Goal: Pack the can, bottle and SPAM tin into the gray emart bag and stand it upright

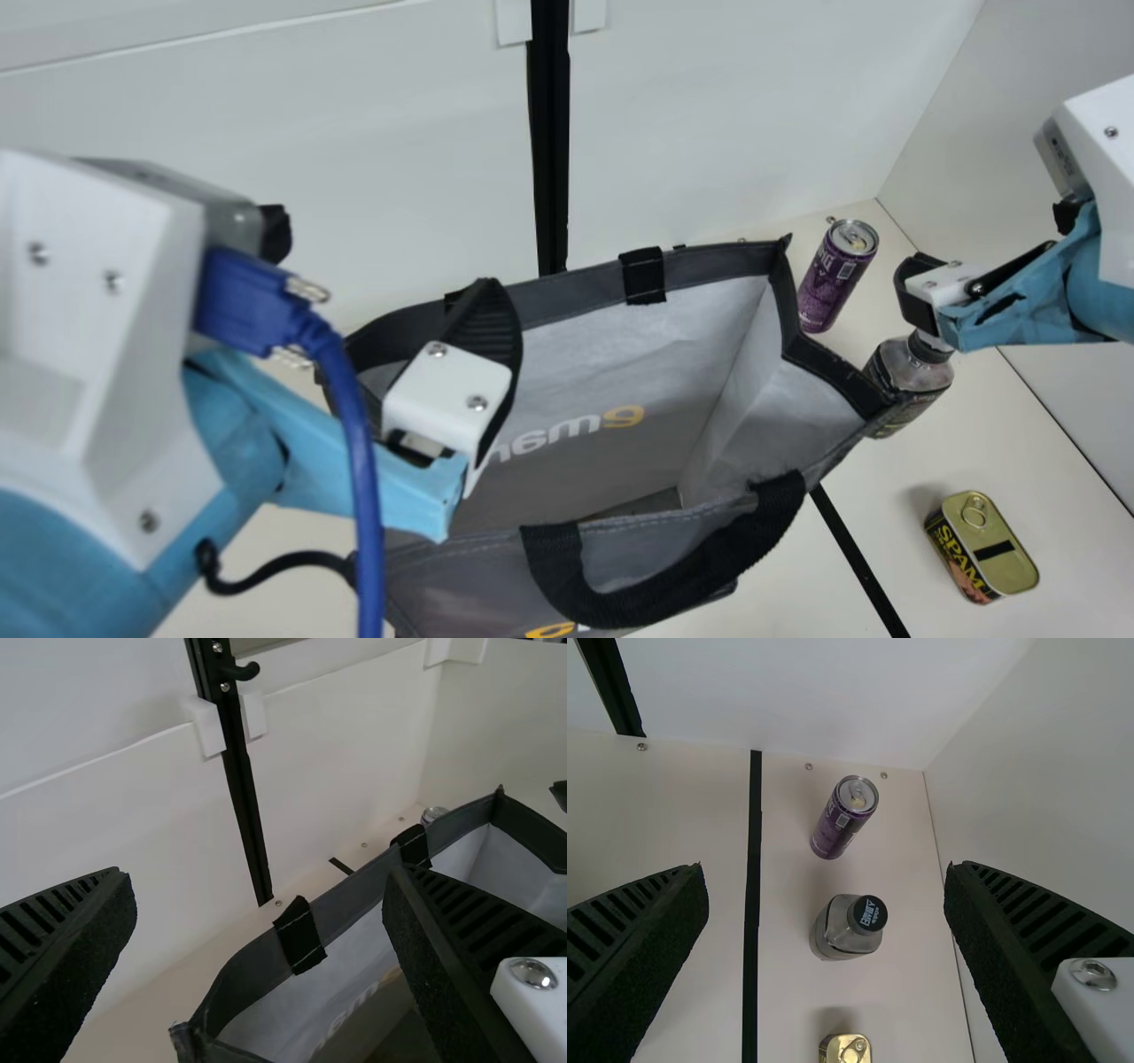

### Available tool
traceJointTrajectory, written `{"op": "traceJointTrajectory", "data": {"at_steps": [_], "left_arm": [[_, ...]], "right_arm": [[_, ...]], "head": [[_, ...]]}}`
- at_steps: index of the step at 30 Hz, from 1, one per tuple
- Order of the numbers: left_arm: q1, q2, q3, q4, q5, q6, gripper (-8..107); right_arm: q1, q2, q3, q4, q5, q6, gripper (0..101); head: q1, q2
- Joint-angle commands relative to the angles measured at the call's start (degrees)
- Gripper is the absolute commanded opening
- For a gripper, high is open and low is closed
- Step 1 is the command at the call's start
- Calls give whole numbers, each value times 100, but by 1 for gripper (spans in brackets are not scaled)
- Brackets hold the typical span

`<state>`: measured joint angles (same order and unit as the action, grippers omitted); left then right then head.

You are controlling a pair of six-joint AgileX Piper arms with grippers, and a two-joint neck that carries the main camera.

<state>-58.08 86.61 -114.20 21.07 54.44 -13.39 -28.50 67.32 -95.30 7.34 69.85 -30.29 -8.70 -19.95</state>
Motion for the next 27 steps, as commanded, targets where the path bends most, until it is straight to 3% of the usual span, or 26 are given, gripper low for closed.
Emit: {"op": "traceJointTrajectory", "data": {"at_steps": [1,27], "left_arm": [[43,69,-30,-153,-46,226,90],[469,1242,-801,-1615,-203,2088,90]], "right_arm": [[0,0,0,0,0,0,95],[0,0,0,0,0,0,95]], "head": [[-130,-5],[-130,-5]]}}
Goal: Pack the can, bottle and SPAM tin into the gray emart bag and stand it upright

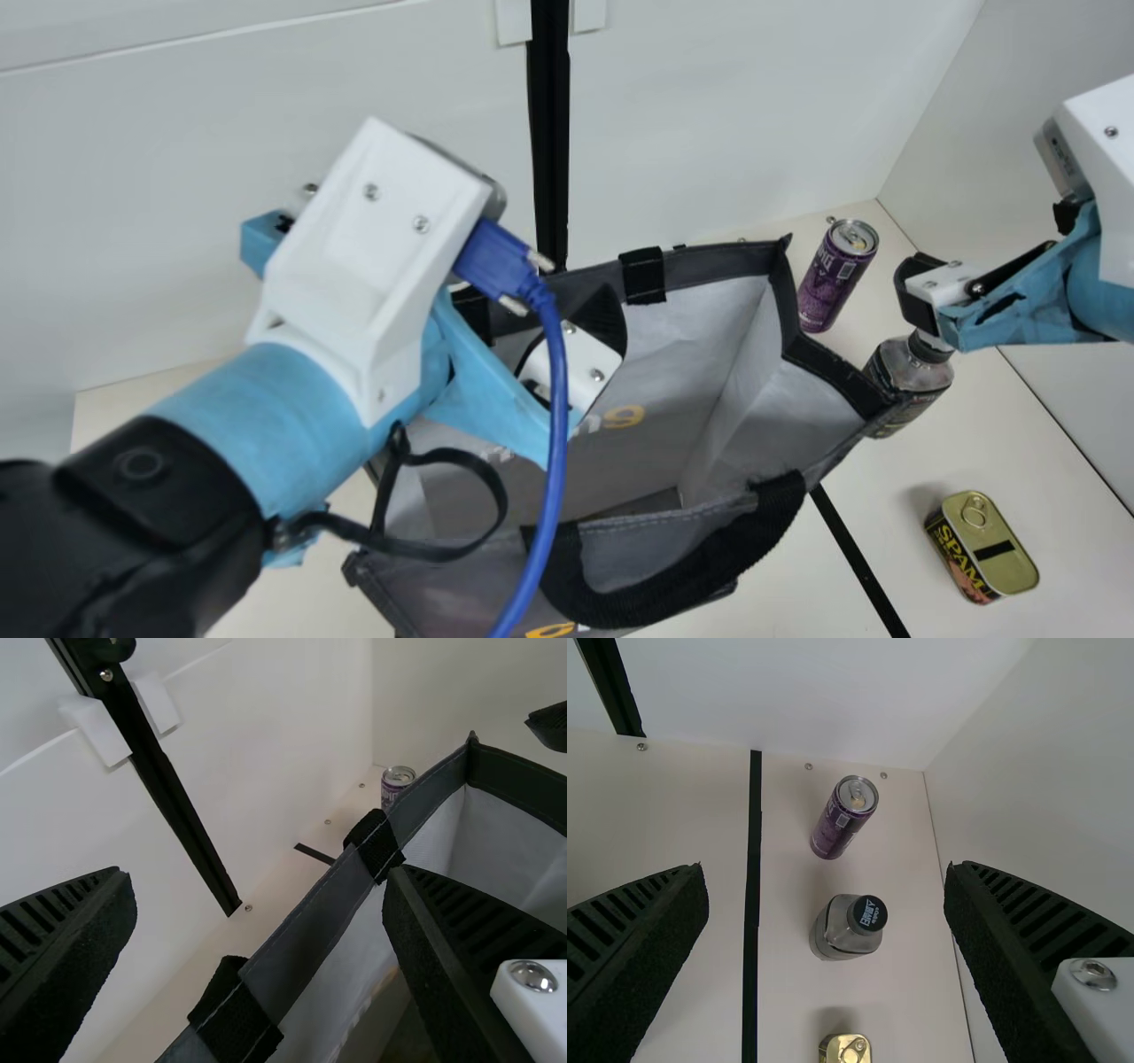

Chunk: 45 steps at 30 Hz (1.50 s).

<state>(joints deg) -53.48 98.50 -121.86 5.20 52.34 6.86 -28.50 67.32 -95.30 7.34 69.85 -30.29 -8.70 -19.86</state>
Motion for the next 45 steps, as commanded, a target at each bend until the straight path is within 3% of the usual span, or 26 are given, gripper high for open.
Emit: {"op": "traceJointTrajectory", "data": {"at_steps": [1,24,32,38,39,45], "left_arm": [[19,97,-67,-63,22,113,90],[204,1041,-773,-858,908,1136,90],[183,1112,-855,-784,1026,1165,37],[140,1071,-823,-229,1042,713,-3],[134,1061,-817,-112,1055,596,-8],[100,903,-683,476,1117,-35,-8]], "right_arm": [[0,0,0,0,0,0,95],[0,0,0,0,0,0,95],[0,0,0,0,0,0,95],[0,0,0,0,0,0,95],[0,0,0,0,0,0,95],[0,0,0,0,0,0,95]], "head": [[-130,-14],[-130,-14],[-130,-14],[-130,-14],[-130,-14],[-130,-14]]}}
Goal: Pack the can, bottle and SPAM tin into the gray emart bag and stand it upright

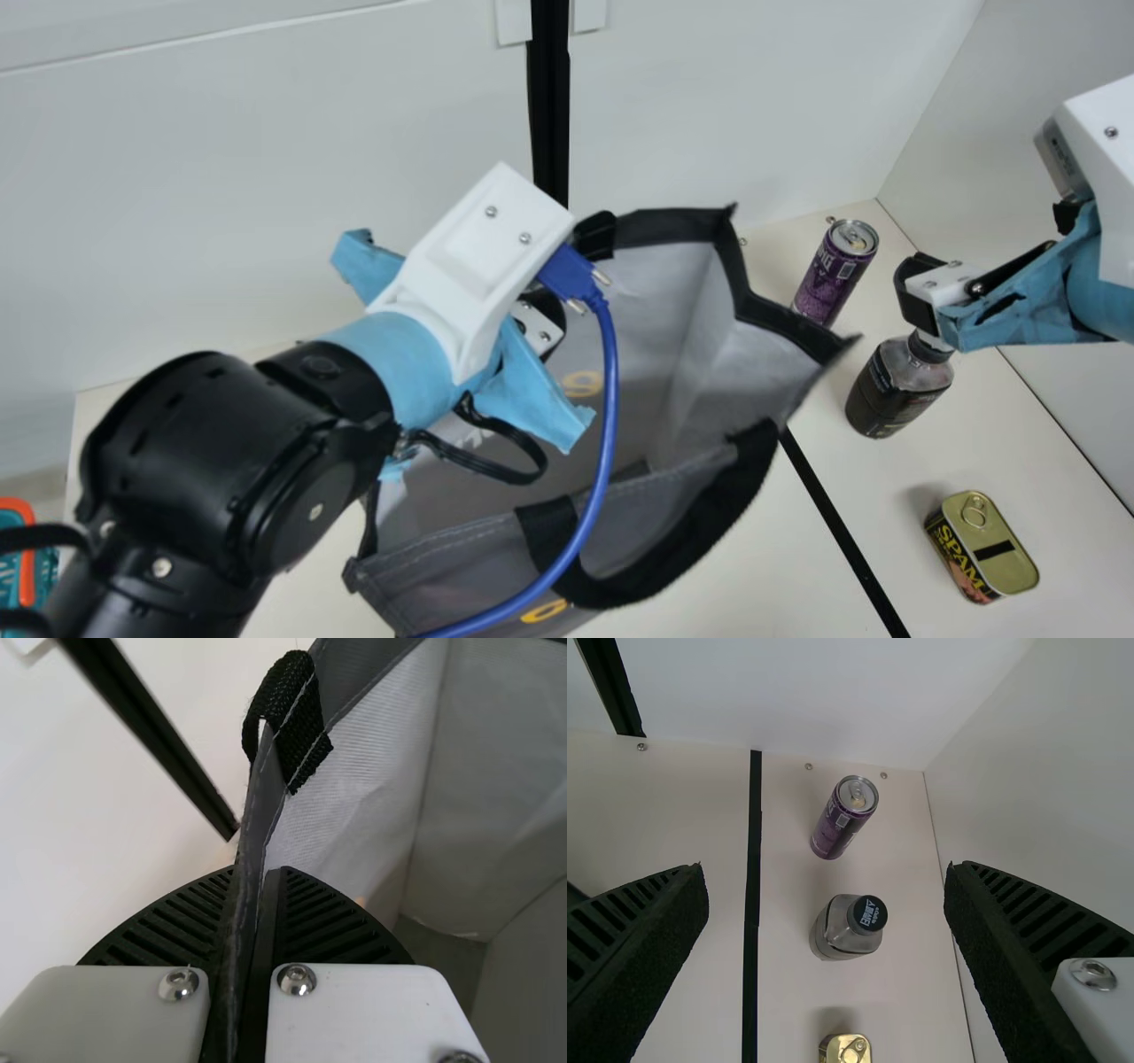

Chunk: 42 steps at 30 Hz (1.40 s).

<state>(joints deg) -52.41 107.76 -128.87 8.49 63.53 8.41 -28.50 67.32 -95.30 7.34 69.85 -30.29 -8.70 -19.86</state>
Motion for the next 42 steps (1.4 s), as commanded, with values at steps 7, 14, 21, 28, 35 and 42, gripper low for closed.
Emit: {"op": "traceJointTrajectory", "data": {"at_steps": [7,14,21,28,35,42], "left_arm": [[-29,-359,351,730,-103,-816,-8],[-66,-688,709,1583,-191,-1560,-8],[-48,-978,1068,2488,-128,-2362,-8],[-16,-1247,1453,3549,39,-3158,-8],[-55,-1527,1950,4653,238,-3868,-8],[-175,-1809,2567,5631,487,-4475,-8]], "right_arm": [[0,0,0,0,0,0,95],[0,0,0,0,0,0,95],[0,0,0,0,0,0,95],[0,0,0,0,0,0,95],[0,0,0,0,0,0,95],[0,0,0,0,0,0,95]], "head": [[-130,-14],[-130,-14],[-130,-14],[-130,-14],[-130,-14],[-130,-14]]}}
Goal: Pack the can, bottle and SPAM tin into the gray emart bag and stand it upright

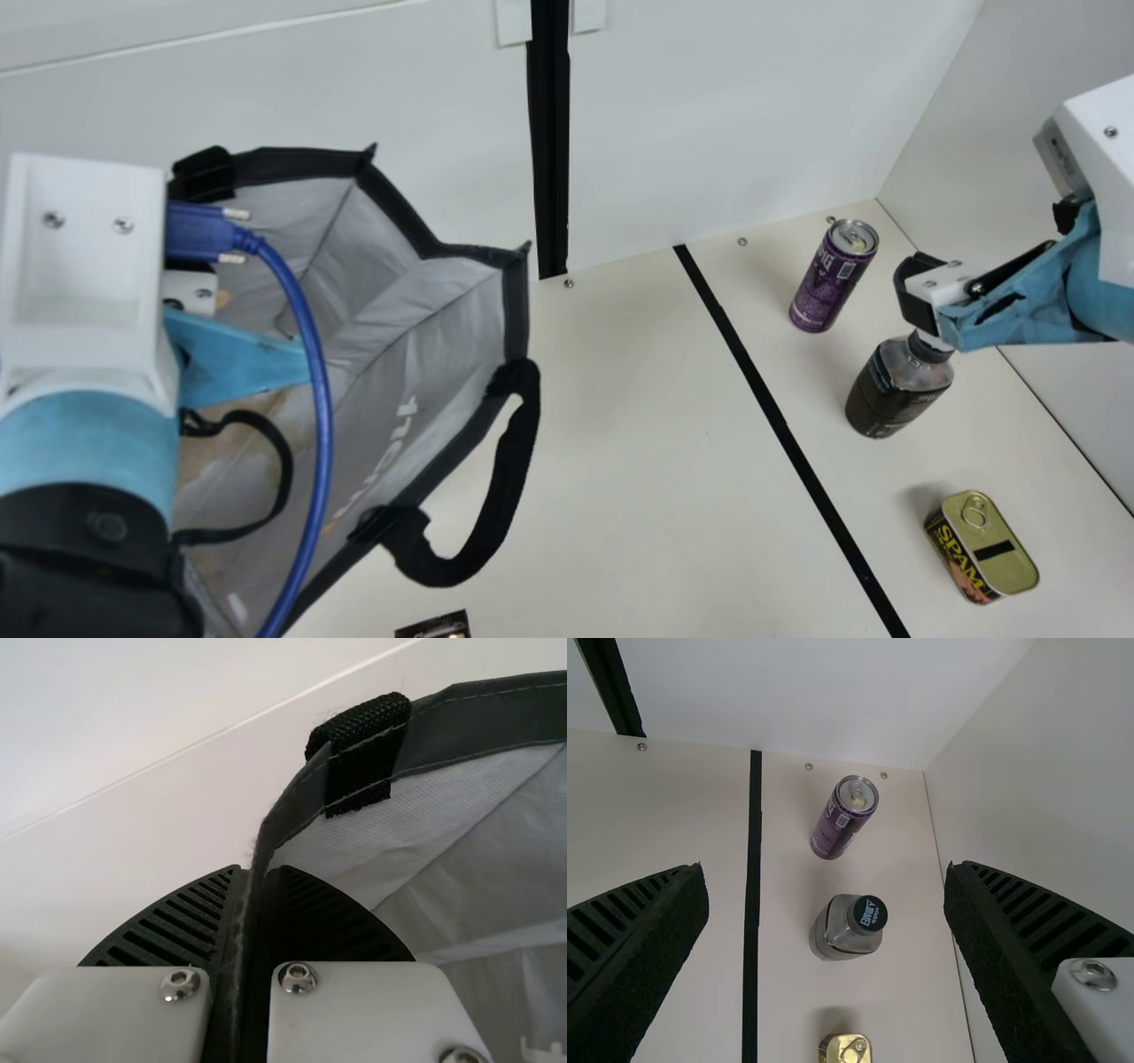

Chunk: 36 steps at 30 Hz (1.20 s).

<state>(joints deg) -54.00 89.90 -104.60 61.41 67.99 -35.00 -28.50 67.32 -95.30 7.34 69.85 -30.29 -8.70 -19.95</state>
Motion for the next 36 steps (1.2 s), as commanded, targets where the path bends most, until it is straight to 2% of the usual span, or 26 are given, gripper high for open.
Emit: {"op": "traceJointTrajectory", "data": {"at_steps": [1,10,18,28,36], "left_arm": [[-44,-64,240,474,78,-221,-8],[-128,-403,1302,1432,191,-994,-8],[-111,-604,2117,1829,191,-1515,-8],[-172,-707,2740,1666,191,-1891,-8],[-511,-717,2915,995,191,-1986,-8]], "right_arm": [[0,0,0,0,0,0,95],[0,0,0,0,0,0,95],[0,0,0,0,0,0,95],[0,0,0,0,0,0,95],[0,0,0,0,0,0,95]], "head": [[-130,-5],[-130,-5],[-130,-5],[-130,-5],[-130,-5]]}}
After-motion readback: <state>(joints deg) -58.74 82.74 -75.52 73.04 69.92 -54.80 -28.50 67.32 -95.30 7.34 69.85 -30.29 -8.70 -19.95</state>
